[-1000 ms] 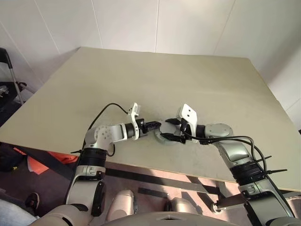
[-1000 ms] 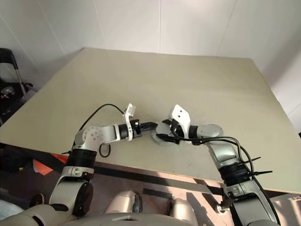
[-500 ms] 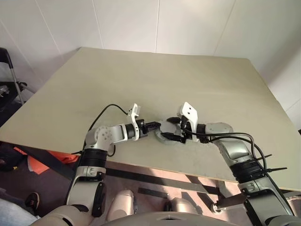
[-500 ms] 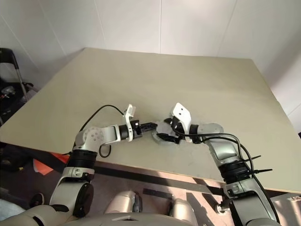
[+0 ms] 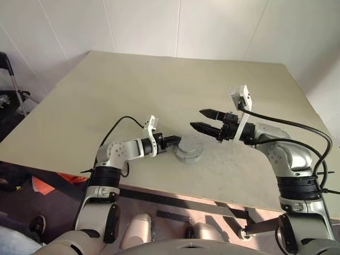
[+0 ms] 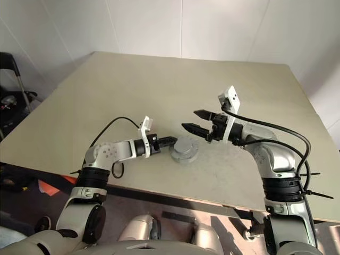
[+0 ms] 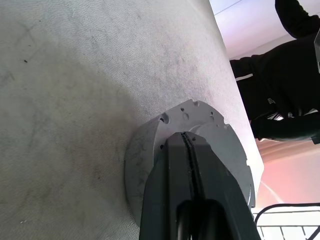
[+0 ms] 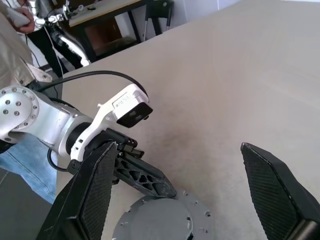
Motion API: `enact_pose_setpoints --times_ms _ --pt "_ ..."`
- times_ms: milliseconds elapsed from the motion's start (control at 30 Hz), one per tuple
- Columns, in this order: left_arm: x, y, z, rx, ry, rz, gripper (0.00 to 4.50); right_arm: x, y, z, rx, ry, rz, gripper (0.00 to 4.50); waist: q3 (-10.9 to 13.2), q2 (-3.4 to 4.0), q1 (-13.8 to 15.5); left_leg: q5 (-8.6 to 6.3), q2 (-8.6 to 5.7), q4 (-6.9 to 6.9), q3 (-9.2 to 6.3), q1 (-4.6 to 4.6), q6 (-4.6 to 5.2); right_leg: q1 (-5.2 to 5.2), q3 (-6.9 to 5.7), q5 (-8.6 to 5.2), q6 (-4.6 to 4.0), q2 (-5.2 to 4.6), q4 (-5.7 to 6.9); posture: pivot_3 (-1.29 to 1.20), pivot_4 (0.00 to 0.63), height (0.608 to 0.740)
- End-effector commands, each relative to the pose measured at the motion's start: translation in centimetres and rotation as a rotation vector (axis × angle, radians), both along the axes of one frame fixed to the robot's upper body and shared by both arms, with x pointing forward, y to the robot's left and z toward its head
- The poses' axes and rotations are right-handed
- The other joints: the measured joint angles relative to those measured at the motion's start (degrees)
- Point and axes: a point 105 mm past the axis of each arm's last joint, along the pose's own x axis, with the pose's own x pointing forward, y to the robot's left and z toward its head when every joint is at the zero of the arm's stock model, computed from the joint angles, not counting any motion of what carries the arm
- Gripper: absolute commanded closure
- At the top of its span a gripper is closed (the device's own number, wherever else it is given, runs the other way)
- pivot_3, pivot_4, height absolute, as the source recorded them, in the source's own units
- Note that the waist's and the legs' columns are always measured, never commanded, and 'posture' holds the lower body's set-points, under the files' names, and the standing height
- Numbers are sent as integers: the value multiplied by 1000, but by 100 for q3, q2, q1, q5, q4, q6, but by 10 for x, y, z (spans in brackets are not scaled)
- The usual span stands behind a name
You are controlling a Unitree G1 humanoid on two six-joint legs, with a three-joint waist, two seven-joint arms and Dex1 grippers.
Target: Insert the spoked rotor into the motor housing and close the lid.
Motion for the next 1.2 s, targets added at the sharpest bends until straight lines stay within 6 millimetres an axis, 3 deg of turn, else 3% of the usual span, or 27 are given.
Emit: enact_pose_setpoints --times_ms 33,333,467,733,867,1200 --pt "-5 -3 -9 22 26 -25 4500 -4 -14 12 27 17 -31 30 0 0 10 0 0 0 0 1 0 1 0 0 0 0 -1 0 0 740" --pt "-9 -9 5 -50 -23 -71 4500 -20 -33 6 67 159 -53 30 1 1 17 0 0 -7 3 -1 -1 -3 0 0 1 0 -10 0 0 740" --pt "-7 -8 5 -48 -26 -65 4500 -29 -40 1 186 335 -43 30 1 1 20 0 0 -8 3 -2 0 -2 0 0 1 0 -13 0 0 740" --pt "-4 -4 3 -42 -26 -41 4500 -36 -44 -40 264 666 -140 30 0 4 25 7 0 -10 6 -2 -12 1 -1 1 2 0 -25 0 0 740" --pt "-4 -2 2 -35 -26 -33 4500 -39 -42 -60 229 732 -184 30 0 5 34 10 0 -15 7 -2 -20 0 -1 1 2 0 -26 0 0 740" --pt "0 3 1 -20 -35 -8 4500 -51 -40 -78 201 814 -186 30 -1 5 34 13 0 -20 8 1 -26 2 -1 1 4 0 -30 0 0 740"
